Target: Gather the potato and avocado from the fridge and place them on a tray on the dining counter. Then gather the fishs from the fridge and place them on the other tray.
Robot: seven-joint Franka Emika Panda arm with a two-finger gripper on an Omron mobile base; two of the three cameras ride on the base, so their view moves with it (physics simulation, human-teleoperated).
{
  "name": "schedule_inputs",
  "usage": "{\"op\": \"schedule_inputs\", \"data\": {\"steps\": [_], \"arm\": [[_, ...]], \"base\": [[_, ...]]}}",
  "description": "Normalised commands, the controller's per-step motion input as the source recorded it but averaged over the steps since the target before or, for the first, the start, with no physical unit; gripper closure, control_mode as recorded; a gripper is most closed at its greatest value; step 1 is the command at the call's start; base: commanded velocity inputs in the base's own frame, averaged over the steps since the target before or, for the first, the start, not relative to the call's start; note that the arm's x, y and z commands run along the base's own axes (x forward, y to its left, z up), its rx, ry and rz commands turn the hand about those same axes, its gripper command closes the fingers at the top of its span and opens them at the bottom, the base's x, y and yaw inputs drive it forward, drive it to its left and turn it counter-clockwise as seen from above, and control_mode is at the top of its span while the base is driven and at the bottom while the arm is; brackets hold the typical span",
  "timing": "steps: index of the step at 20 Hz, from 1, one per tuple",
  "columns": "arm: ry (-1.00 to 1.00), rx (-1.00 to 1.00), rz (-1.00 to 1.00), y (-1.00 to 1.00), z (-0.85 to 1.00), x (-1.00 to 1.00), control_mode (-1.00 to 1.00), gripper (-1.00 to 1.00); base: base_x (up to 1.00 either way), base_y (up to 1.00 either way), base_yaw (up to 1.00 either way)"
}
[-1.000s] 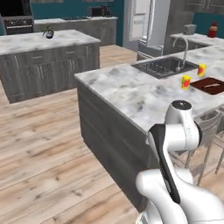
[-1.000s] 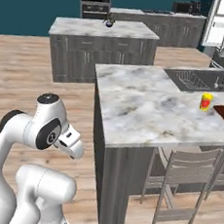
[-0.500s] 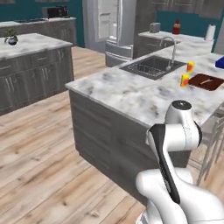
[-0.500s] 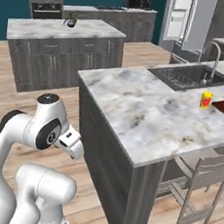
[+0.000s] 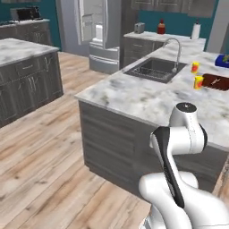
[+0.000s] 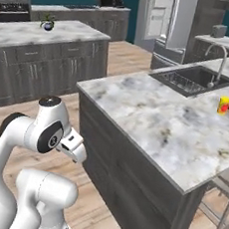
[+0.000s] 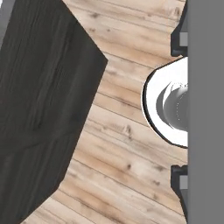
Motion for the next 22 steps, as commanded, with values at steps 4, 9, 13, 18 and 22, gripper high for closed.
{"op": "schedule_inputs", "data": {"steps": [4, 9, 13, 18, 22], "arm": [[0.0, 0.0, 0.0, 0.0, 0.0, 0.0, 1.0, -1.0], [0.0, 0.0, 0.0, 0.0, 0.0, 0.0, 1.0, -1.0], [0.0, 0.0, 0.0, 0.0, 0.0, 0.0, 1.0, -1.0], [0.0, 0.0, 0.0, 0.0, 0.0, 0.0, 1.0, -1.0], [0.0, 0.0, 0.0, 0.0, 0.0, 0.0, 1.0, -1.0]], "base": [[0.31, 1.0, -0.3], [0.29, 1.0, -0.26], [0.29, 1.0, -0.26], [0.29, 1.0, -0.26], [0.29, 1.0, -0.27]]}}
